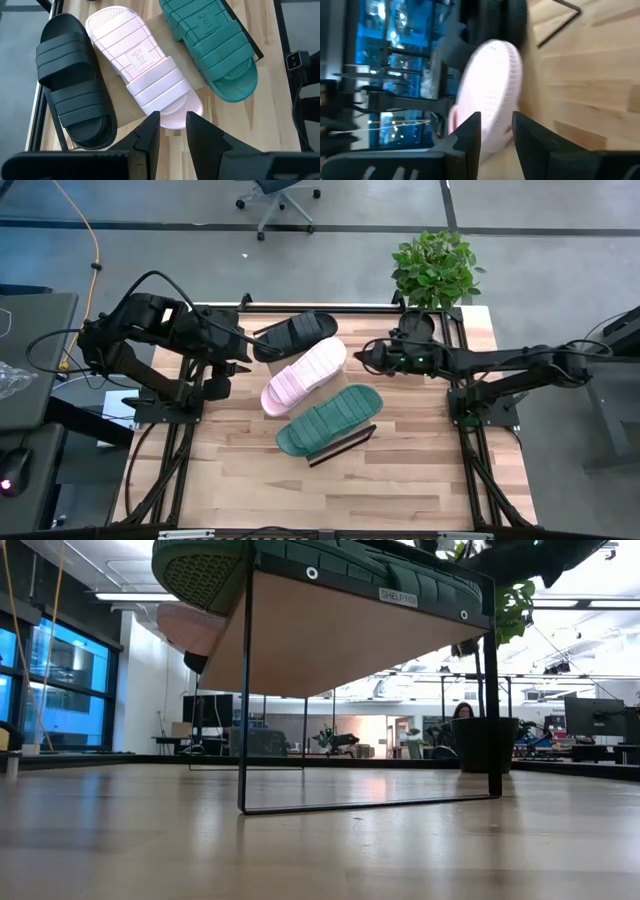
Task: Pick and place slides into the shelf
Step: Put the pink pair of slides on the shelf
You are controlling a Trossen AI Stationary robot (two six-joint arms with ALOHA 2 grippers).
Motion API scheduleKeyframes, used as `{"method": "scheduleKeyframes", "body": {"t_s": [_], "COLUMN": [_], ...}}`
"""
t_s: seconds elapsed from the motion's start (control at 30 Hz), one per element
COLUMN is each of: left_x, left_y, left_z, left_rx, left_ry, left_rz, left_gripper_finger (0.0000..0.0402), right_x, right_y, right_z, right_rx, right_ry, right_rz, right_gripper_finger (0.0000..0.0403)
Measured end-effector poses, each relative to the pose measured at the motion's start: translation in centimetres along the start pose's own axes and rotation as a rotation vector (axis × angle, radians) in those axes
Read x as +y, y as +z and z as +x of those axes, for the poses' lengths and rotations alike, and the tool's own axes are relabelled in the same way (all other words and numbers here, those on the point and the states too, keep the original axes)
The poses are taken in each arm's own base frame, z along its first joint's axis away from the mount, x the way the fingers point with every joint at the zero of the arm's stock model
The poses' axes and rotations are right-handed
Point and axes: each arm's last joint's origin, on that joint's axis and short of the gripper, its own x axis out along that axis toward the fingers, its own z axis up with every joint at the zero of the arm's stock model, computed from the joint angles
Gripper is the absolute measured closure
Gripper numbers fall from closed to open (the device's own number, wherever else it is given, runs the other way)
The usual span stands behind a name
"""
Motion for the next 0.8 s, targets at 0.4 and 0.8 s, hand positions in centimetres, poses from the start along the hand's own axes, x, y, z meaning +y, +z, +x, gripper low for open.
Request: {"method": "scheduleKeyframes", "body": {"t_s": [0.4,0.8], "left_x": [-0.1,0.0], "left_y": [0.0,0.0], "left_z": [0.0,0.0], "left_rx": [0.005,0.005], "left_ry": [-0.017,-0.017], "left_rz": [0.000,0.001], "left_gripper_finger": [0.0318,0.0318], "right_x": [-0.9,-1.3], "right_y": [-0.2,0.1], "right_z": [2.7,3.0], "right_rx": [0.017,-0.001], "right_ry": [0.018,-0.006], "right_rz": [-0.001,-0.006], "right_gripper_finger": [0.0225,0.0207]}}
